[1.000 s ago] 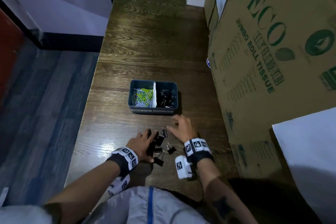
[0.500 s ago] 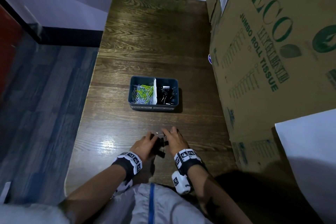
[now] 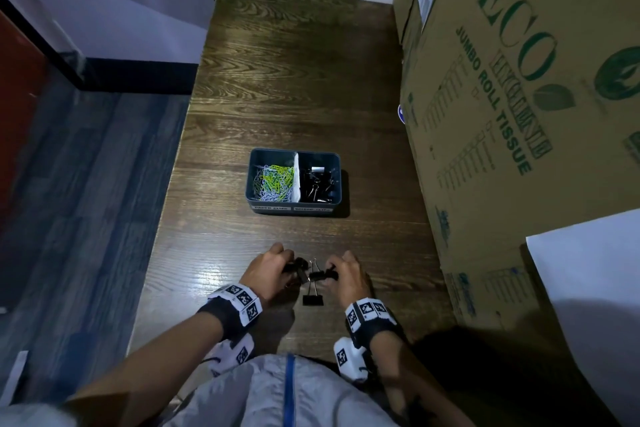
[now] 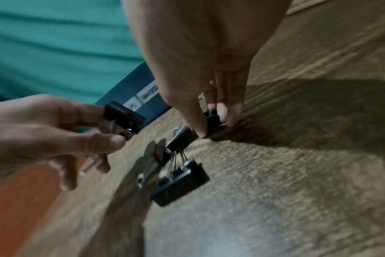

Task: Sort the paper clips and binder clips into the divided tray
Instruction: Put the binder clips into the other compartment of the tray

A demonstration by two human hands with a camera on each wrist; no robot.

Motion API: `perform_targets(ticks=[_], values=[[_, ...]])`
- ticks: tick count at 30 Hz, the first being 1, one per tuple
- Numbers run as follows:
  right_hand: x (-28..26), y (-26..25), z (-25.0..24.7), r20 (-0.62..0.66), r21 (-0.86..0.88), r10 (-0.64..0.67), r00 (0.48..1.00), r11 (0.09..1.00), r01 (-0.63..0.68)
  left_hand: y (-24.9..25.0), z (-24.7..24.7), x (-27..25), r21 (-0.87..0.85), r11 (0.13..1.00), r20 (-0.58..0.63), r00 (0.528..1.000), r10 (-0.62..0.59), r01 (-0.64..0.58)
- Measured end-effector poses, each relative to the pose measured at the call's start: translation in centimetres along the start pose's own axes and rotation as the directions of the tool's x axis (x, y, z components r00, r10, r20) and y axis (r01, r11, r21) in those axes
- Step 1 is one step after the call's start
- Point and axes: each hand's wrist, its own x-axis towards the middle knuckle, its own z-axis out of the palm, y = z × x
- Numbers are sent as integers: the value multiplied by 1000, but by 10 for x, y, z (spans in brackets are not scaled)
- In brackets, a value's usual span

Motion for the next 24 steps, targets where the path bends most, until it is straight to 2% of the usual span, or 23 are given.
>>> perform_targets(ticks=[5,11,15,18,21,24], values=[[-1,9,-1,-55,128,156,986,981,-148,23,-40,16,-63,993,-134,986,96,-105],[1,-1,-33,119,118,155,981,979,-169,59,-101,65,-101,991,-322,946,49,-86],[8,-18,-79,97,151,43,994,987,-57,67,-124,81,-207,978,-378,925,-47,-35],[21,-37,-115,-6,195,-56,998,979,56,59,-117,69,-158,984,-437,900,2,-79],[38,-60,-142,-133,226,-125,983,962,153,41,-86,52,-52,995,-348,935,63,-87],[48,-76,-156,-265,203,-176,948,951,234,22,-48,34,58,998,-110,993,40,-34]])
